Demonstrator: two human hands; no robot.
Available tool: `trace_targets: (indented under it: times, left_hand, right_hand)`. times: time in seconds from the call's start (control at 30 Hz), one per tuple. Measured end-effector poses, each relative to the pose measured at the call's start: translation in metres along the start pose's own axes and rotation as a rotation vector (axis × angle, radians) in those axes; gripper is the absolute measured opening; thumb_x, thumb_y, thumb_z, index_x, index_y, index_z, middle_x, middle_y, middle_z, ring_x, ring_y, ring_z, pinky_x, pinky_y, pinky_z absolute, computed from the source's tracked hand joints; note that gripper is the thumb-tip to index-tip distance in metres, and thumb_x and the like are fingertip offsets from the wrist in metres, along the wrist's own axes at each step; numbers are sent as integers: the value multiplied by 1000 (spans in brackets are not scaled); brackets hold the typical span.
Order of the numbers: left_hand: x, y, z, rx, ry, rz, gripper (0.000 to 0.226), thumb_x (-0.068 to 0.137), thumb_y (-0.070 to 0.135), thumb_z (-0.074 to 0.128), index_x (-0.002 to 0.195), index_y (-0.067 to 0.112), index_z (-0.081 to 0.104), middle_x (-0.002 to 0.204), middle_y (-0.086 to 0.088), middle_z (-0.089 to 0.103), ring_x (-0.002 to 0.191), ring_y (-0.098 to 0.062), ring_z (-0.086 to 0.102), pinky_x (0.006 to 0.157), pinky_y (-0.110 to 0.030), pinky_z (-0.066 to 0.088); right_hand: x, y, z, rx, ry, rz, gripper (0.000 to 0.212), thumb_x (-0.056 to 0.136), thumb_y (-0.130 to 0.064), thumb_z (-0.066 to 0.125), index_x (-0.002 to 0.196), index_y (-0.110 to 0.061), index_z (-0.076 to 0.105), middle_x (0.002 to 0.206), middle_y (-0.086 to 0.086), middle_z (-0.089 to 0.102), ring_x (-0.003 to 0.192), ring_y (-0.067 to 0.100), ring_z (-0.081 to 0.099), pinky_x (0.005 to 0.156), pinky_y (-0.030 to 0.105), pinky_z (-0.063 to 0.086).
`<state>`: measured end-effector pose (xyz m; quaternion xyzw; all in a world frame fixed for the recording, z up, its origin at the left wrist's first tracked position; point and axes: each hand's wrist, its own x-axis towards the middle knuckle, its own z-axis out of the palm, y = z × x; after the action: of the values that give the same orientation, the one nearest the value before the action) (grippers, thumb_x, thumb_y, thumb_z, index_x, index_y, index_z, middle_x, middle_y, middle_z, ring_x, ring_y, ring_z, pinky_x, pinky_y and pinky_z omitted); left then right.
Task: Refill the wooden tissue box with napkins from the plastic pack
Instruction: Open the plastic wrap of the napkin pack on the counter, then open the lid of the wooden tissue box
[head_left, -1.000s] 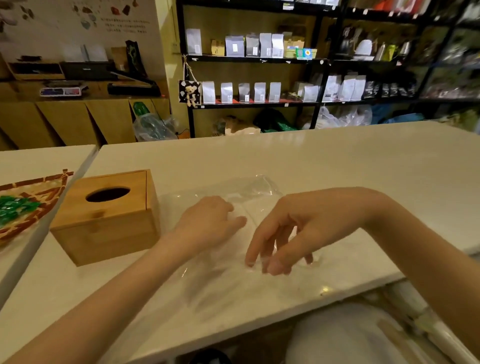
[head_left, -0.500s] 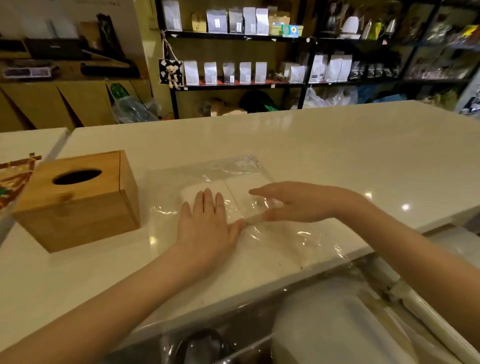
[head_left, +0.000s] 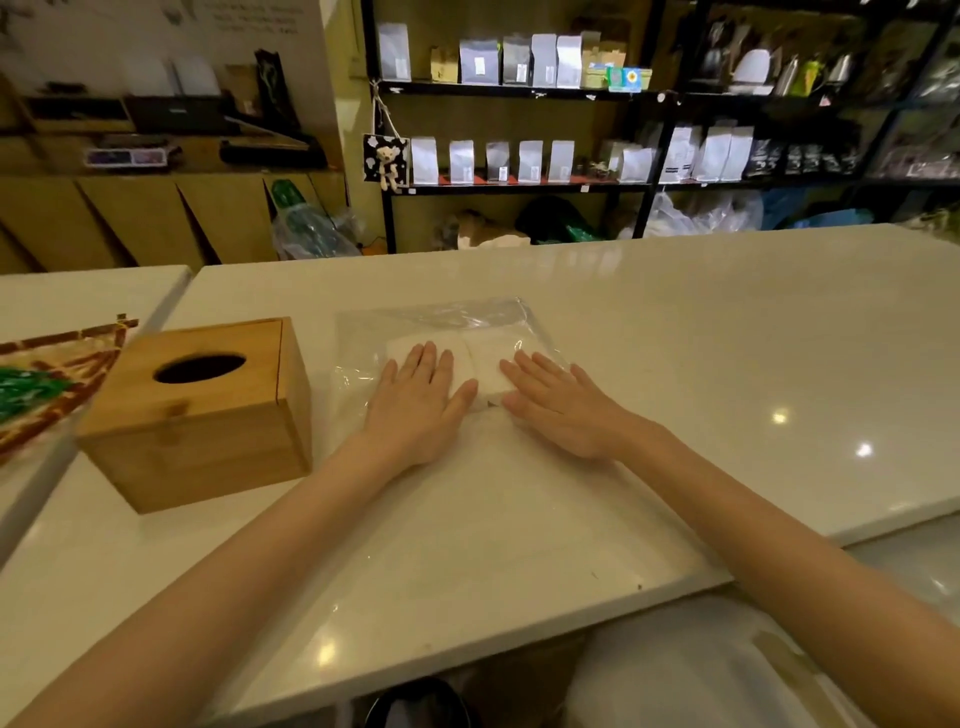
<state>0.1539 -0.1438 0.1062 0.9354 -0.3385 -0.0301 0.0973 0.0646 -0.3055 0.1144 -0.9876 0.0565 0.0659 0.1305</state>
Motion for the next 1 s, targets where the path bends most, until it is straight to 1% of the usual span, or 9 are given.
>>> trace_targets:
  times: [0.23, 0.37, 0.5, 0.6, 0.67, 0.7, 0.83, 0.9, 1.0]
  left_hand:
    - [6, -7, 5, -43, 48, 19, 61, 94, 46, 12, 147, 15, 4, 158, -6, -3, 145, -16, -6, 117, -38, -5]
    - [-9, -3, -17, -129, 57, 72, 60, 95, 45, 15, 146, 17, 0, 158, 1, -9, 144, -10, -10, 115, -31, -9]
    - [-46, -8, -69, -315, 183, 202, 57, 93, 48, 25, 145, 30, 11, 151, 22, -9, 133, 10, -10, 110, -19, -6]
    - [-72, -42, -105, -346, 223, 168, 57, 87, 57, 32, 140, 43, 14, 134, 37, -8, 119, 23, -11, 103, -16, -5]
    - [-84, -75, -121, -349, 201, 133, 69, 75, 73, 31, 138, 47, 18, 134, 40, -3, 115, 32, -9, 104, -18, -3]
    - [-88, -92, -127, -338, 182, 96, 82, 65, 81, 30, 138, 47, 20, 136, 39, 0, 118, 31, -5, 106, -20, -1]
    - [-105, -150, -128, -246, 39, -161, 114, 42, 87, 47, 142, 38, 19, 154, 19, 10, 141, -5, 12, 115, -36, 12]
    - [-112, -166, -121, -264, -17, -199, 130, 29, 92, 46, 143, 36, 17, 155, 16, 11, 141, -10, 14, 116, -38, 14]
    - [-114, -177, -116, -300, -10, -185, 133, 26, 91, 50, 143, 36, 17, 152, 21, 14, 140, -8, 15, 116, -37, 14]
  right_hand:
    - [6, 1, 2, -53, 31, -2, 60, 94, -53, 13, 147, -30, -3, 158, -6, -5, 145, 9, -6, 117, 41, -7]
    - [11, -10, -19, -54, 67, 16, 58, 95, -51, 20, 147, -26, 14, 159, -1, 4, 145, 16, 7, 118, 41, 5]
    - [17, -47, -44, -11, 257, -162, 57, 94, -51, 28, 145, -26, 23, 157, -2, 17, 144, 15, 13, 116, 36, 9]
    - [19, -91, -51, 143, 242, -350, 61, 90, -54, 35, 145, -31, 20, 156, -8, 18, 143, 10, 13, 113, 29, 11]
    - [20, -119, -49, 159, 189, -450, 66, 89, -54, 40, 146, -30, 17, 157, -9, 15, 143, 7, 11, 111, 25, 10]
    - [22, -132, -46, 158, 153, -484, 70, 88, -55, 43, 146, -29, 15, 157, -9, 13, 143, 7, 10, 110, 23, 10]
    - [41, -165, -34, 101, 65, -522, 84, 83, -61, 46, 148, -24, 7, 158, -5, 6, 144, 10, 8, 114, 29, 11]
    - [51, -173, -27, 39, 53, -536, 86, 83, -63, 43, 148, -21, 5, 159, -3, 4, 145, 12, 5, 114, 28, 8]
    - [60, -175, -20, -56, 73, -566, 84, 84, -66, 35, 148, -20, 5, 159, -2, 3, 145, 11, 3, 111, 24, 1]
